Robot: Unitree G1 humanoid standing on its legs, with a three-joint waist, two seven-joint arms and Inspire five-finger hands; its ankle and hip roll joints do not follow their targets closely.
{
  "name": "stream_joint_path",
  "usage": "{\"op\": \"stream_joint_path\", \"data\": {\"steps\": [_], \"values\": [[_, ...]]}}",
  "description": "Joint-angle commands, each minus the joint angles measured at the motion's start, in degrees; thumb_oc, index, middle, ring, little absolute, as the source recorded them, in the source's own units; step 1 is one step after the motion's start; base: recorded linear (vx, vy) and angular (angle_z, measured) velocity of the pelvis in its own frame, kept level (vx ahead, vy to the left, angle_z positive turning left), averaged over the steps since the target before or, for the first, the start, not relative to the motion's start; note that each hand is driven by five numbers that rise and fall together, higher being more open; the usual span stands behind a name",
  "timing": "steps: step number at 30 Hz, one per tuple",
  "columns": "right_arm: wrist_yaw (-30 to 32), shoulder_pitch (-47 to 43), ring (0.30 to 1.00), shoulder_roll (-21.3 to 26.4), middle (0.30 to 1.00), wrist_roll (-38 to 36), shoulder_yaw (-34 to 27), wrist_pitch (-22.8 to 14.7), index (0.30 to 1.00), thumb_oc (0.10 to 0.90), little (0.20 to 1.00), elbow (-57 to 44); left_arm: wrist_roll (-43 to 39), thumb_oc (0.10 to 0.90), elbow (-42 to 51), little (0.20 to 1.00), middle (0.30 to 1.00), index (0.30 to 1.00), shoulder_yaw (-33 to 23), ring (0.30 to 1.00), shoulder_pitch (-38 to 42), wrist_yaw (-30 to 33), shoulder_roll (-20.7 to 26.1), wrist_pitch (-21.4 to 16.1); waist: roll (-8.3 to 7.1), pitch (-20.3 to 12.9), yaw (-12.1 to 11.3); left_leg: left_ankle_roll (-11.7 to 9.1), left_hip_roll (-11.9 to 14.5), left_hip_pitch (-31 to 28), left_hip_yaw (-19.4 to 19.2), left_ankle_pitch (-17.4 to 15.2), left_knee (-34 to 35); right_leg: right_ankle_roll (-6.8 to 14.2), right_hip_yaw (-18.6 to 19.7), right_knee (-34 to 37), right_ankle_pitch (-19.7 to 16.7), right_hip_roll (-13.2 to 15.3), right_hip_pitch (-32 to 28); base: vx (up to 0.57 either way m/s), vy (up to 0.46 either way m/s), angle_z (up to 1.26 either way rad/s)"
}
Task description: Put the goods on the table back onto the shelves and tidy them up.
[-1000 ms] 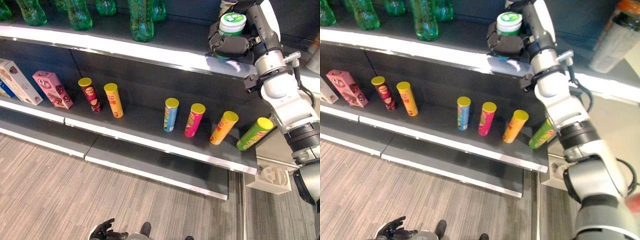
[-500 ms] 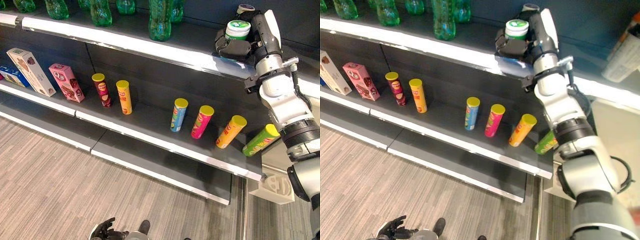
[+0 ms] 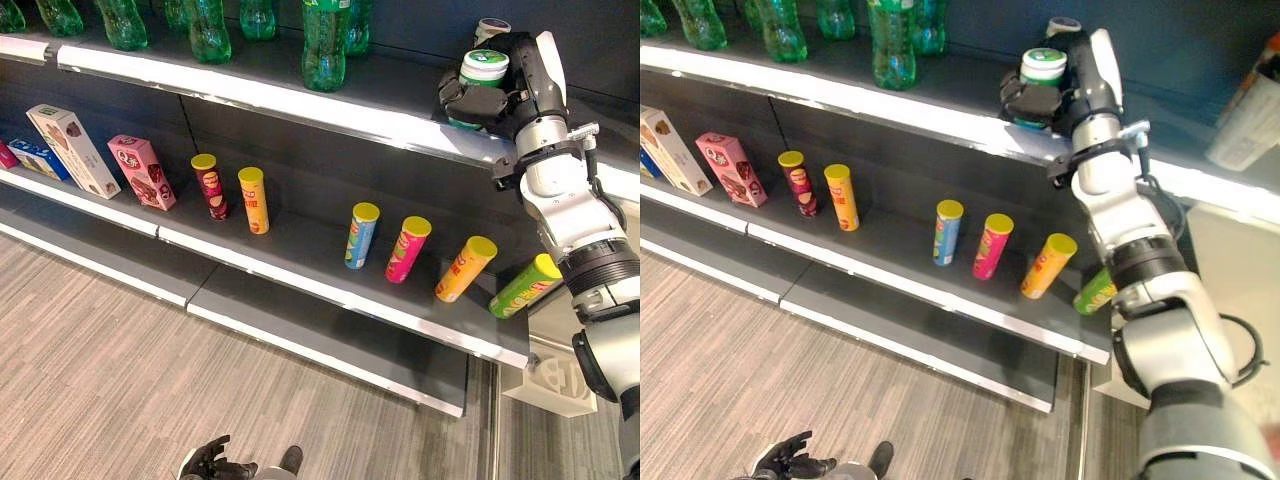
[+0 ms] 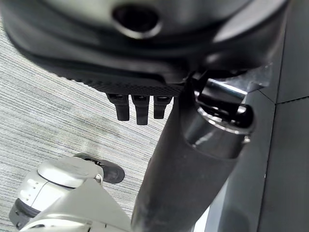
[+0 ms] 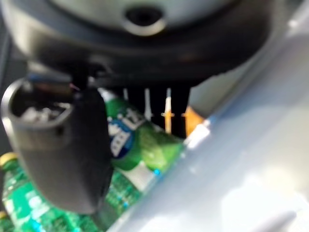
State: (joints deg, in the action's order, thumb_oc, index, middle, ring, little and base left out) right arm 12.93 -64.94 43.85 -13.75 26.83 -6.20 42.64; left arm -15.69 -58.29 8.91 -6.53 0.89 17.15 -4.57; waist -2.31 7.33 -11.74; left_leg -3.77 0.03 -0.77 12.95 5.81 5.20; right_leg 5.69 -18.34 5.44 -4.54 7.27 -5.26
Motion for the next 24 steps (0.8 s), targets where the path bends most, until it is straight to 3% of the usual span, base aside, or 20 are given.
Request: {"op": "stream_joint_path", "data": {"steps": [1, 16, 18, 24], "values": [[3.1, -10.2, 0.3, 0.9, 0.3, 0.2, 2.5, -2.3, 0.3, 0.4, 0.3, 1.0, -0.2, 0.8, -1.2, 0.9, 0.9, 0.9, 3.6, 0.9, 2.2, 1.5, 3.6, -1.5, -2.11, -3.2, -1.0, -2.5, 1.3, -0.2, -5.1, -5.1, -0.2, 4.5, -1.9, -0.4, 3.6, 3.6, -3.2, 0.0, 0.0, 0.0], [2.2, -10.7, 0.3, -1.3, 0.3, 0.1, 4.3, -1.9, 0.3, 0.4, 0.3, 2.8, -0.4, 0.8, -1.3, 0.9, 0.9, 0.9, 3.7, 0.9, 2.1, 2.1, 3.6, -1.4, -2.53, -3.1, -0.9, -2.4, 1.4, -0.6, -5.6, -5.5, -0.2, 4.5, -1.8, -0.4, 3.4, 3.8, -3.3, 0.0, 0.001, -0.01], [2.4, -11.0, 0.9, -1.2, 0.9, 0.2, 4.3, -1.8, 0.9, 0.8, 0.9, 3.4, -0.5, 0.8, -1.2, 0.9, 0.9, 0.9, 3.8, 0.9, 2.1, 2.0, 3.5, -1.4, -2.5, -3.1, -0.7, -2.3, 1.4, -0.5, -5.7, -5.6, -0.2, 4.6, -1.7, -0.4, 3.3, 3.9, -3.2, 0.0, 0.0, 0.0], [2.4, -11.2, 0.9, -1.7, 0.9, -0.1, 4.1, -1.7, 0.9, 0.8, 0.9, 3.4, -0.2, 0.8, -1.3, 0.9, 0.9, 0.9, 3.8, 0.9, 2.4, 2.1, 3.6, -1.3, -2.47, -3.2, -0.4, -2.3, 1.4, -0.9, -6.0, -5.8, -0.2, 4.6, -1.4, -0.4, 3.3, 3.8, -3.2, 0.0, 0.0, 0.0]]}}
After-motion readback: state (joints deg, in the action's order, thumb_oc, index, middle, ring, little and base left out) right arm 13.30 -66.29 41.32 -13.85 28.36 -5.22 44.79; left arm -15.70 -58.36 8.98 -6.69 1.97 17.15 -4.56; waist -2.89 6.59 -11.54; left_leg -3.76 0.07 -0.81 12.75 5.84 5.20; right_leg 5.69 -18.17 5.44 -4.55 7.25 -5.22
